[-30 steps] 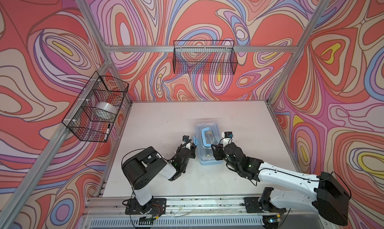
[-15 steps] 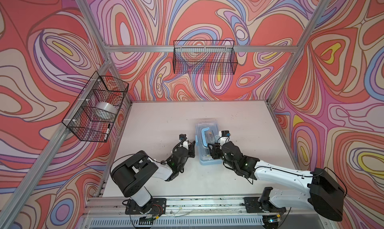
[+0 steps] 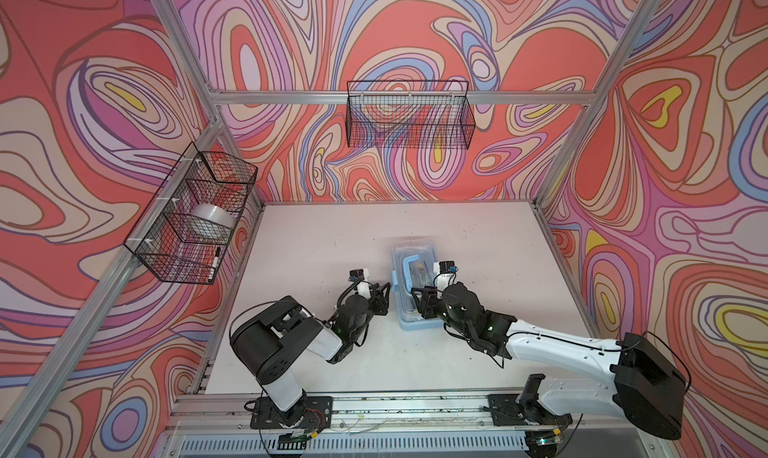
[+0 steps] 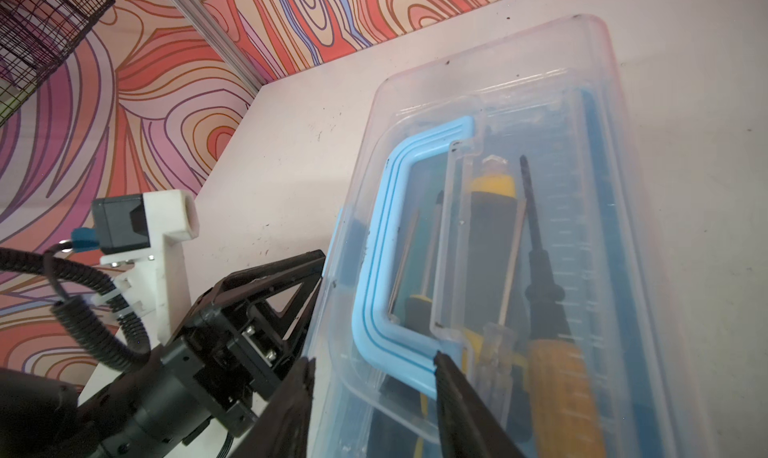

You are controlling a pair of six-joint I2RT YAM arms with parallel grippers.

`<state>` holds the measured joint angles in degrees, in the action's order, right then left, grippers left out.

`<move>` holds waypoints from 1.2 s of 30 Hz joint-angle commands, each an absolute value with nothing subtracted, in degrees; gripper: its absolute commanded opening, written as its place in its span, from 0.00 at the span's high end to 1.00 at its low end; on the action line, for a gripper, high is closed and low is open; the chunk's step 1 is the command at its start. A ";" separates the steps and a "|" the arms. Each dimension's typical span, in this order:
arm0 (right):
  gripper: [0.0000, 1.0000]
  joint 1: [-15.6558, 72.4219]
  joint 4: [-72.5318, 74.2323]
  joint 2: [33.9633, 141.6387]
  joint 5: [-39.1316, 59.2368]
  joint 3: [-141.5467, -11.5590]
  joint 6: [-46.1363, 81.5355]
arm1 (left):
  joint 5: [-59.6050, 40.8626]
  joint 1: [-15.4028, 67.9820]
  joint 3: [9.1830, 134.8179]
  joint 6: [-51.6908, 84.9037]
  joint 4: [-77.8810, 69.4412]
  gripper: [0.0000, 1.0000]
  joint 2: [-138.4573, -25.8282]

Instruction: Pack the tool kit

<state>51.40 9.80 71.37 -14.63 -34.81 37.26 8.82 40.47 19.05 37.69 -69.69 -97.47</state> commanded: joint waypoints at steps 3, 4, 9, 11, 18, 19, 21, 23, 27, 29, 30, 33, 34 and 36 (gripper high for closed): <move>0.51 51.22 5.47 71.98 -13.60 -32.62 38.63 | 2.57 38.74 19.22 43.54 -77.73 0.59 -99.76; 0.51 51.24 5.36 71.98 -13.70 -32.61 38.80 | 1.63 38.47 19.26 44.25 -77.52 0.60 -99.63; 0.51 51.20 4.18 72.75 -14.76 -32.87 39.80 | 0.44 38.32 19.36 44.85 -76.27 0.60 -97.07; 0.51 51.23 4.39 73.05 -14.92 -32.87 40.02 | 0.26 38.32 19.78 44.91 -73.74 0.61 -95.47; 0.52 51.21 5.18 75.03 -14.72 -33.43 40.15 | -1.25 38.32 20.58 46.49 -71.90 0.65 -93.96; 0.52 51.24 5.29 75.46 -14.60 -33.52 39.99 | -1.86 38.32 20.95 46.53 -71.51 0.65 -94.04; 0.52 51.24 5.36 76.30 -14.15 -33.81 39.98 | -2.70 38.32 21.43 46.93 -70.71 0.66 -94.29; 0.52 51.22 5.45 76.94 -13.89 -34.00 39.77 | -3.35 38.24 21.62 47.33 -71.26 0.67 -94.95; 0.52 51.24 5.97 77.34 -13.56 -33.93 39.97 | -5.16 37.88 22.00 49.01 -72.92 0.68 -96.04; 0.52 51.20 5.90 77.41 -13.63 -33.93 40.06 | -5.97 37.85 22.44 49.15 -72.57 0.71 -96.24; 0.52 51.24 5.82 77.35 -13.84 -33.93 40.00 | -6.13 37.84 22.67 49.18 -72.15 0.72 -96.32; 0.52 51.24 5.29 77.14 -14.07 -33.93 39.99 | -5.94 37.72 22.75 49.22 -71.44 0.72 -96.09; 0.52 51.20 5.19 76.99 -14.17 -33.84 40.02 | -5.87 37.70 22.72 49.10 -70.88 0.73 -95.83; 0.52 51.23 5.19 76.82 -14.32 -33.68 40.00 | -5.48 37.70 22.88 48.64 -69.25 0.73 -95.05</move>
<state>51.40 13.17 74.81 -15.11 -35.99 39.03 -4.01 37.71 21.67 48.27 -70.81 -95.37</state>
